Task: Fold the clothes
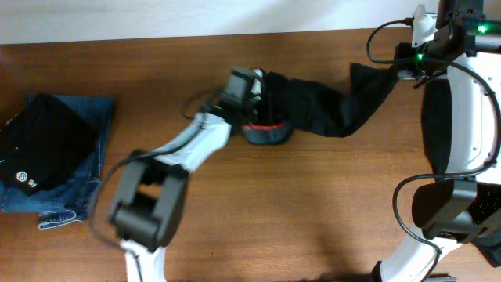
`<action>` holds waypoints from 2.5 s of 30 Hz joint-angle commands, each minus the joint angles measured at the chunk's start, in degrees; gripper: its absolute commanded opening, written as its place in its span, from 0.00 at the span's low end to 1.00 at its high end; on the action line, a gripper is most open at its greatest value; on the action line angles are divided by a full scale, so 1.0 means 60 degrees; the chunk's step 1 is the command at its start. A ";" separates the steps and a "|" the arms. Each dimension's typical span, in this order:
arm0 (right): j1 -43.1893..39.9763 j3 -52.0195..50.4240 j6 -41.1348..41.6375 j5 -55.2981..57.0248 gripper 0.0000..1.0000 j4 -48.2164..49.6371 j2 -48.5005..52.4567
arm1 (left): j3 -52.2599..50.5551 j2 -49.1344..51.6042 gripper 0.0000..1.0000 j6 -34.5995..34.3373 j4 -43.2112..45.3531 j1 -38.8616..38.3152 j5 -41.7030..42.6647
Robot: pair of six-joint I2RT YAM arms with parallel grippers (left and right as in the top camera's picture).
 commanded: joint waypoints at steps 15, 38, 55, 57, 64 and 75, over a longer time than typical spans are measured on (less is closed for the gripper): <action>-0.0532 0.0000 0.0335 0.0036 0.04 0.0029 -0.0171 | 0.0047 -0.5107 0.00 0.3118 -0.1395 0.3752 -0.1614; -0.1042 0.0000 0.0259 -0.0168 0.04 -0.0244 -0.0175 | 0.0055 -0.5213 0.00 0.3391 -0.0466 0.4983 0.2226; -0.1042 -0.0004 0.0259 -0.0171 0.04 -0.0255 -0.0175 | 0.0055 -0.5231 0.42 0.3049 0.1902 0.5093 0.6575; -0.1042 -0.0004 0.0259 -0.0171 0.04 -0.0259 -0.0175 | 0.0055 -0.5231 0.41 0.3053 0.1905 0.5096 0.6561; -0.1042 -0.0004 0.0259 -0.0171 0.04 -0.0262 -0.0175 | 0.0051 -0.5162 0.46 0.4175 -0.0787 0.5082 0.3727; -0.1042 -0.0004 0.0259 -0.0168 0.04 -0.0273 -0.0171 | 0.0000 -0.2943 0.52 0.3789 -0.5147 0.4280 0.2543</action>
